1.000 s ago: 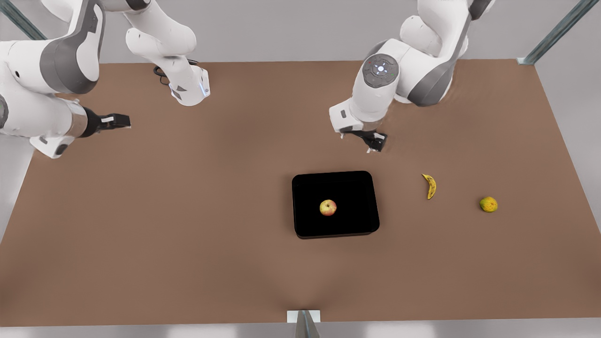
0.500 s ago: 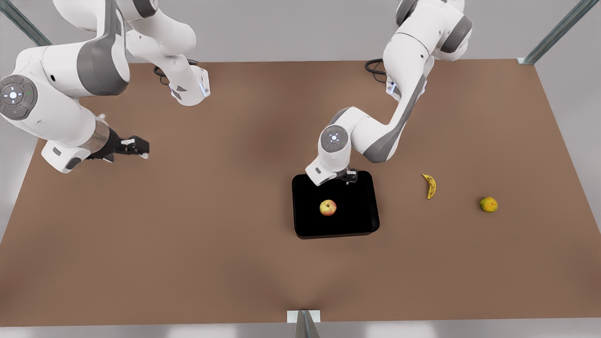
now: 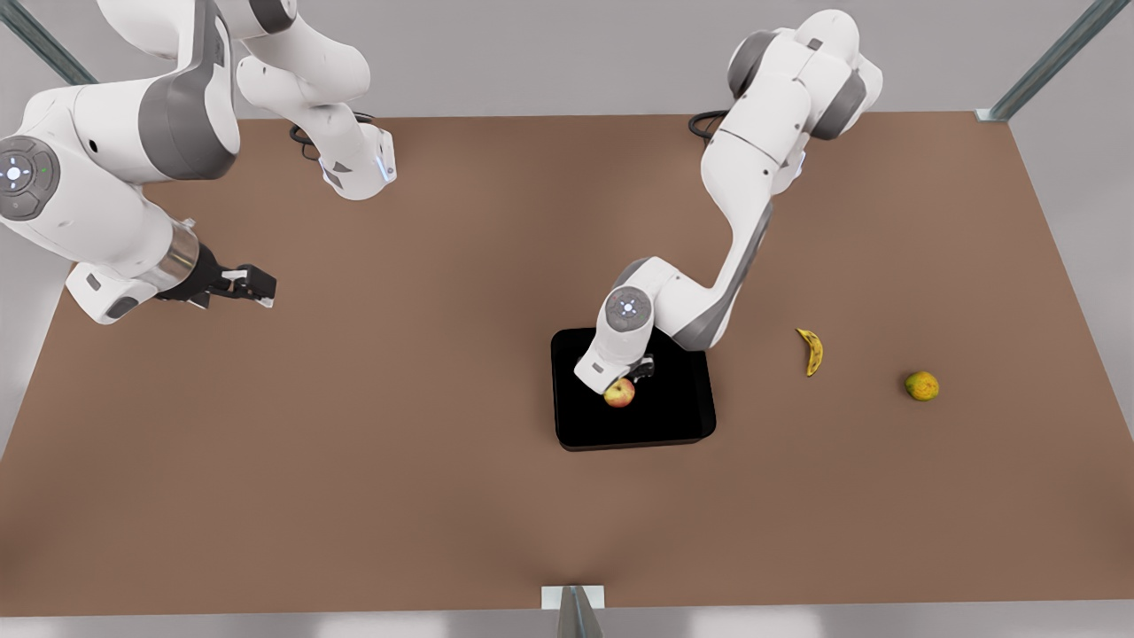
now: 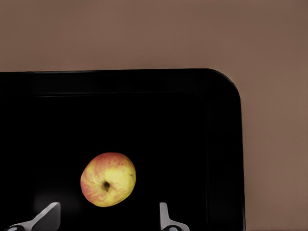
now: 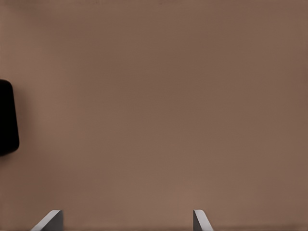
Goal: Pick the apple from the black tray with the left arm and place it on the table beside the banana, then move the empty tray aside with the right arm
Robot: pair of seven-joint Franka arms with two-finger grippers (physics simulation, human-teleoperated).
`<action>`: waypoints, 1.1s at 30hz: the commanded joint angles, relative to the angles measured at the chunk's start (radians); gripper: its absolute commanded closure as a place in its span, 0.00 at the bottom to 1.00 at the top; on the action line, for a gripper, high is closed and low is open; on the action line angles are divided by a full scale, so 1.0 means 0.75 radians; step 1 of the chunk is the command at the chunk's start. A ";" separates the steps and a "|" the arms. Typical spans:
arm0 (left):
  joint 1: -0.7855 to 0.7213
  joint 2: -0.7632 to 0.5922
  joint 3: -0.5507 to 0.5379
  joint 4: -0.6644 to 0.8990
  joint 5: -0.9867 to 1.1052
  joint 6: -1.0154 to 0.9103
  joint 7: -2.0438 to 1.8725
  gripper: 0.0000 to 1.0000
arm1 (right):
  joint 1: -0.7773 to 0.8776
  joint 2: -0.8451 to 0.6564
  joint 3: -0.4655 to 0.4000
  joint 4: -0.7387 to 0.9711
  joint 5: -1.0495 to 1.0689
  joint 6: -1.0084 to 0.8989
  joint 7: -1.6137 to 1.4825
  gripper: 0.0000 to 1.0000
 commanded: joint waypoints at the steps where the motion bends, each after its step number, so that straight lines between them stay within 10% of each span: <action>1: -0.005 0.000 0.001 -0.015 -0.001 0.129 -0.156 0.00 | 0.000 -0.002 0.001 0.001 0.000 0.002 0.104 0.00; 33: 0.032 0.102 0.019 -0.163 0.136 0.333 -0.185 0.00 | 0.002 -0.002 0.011 0.001 -0.008 0.002 0.106 0.00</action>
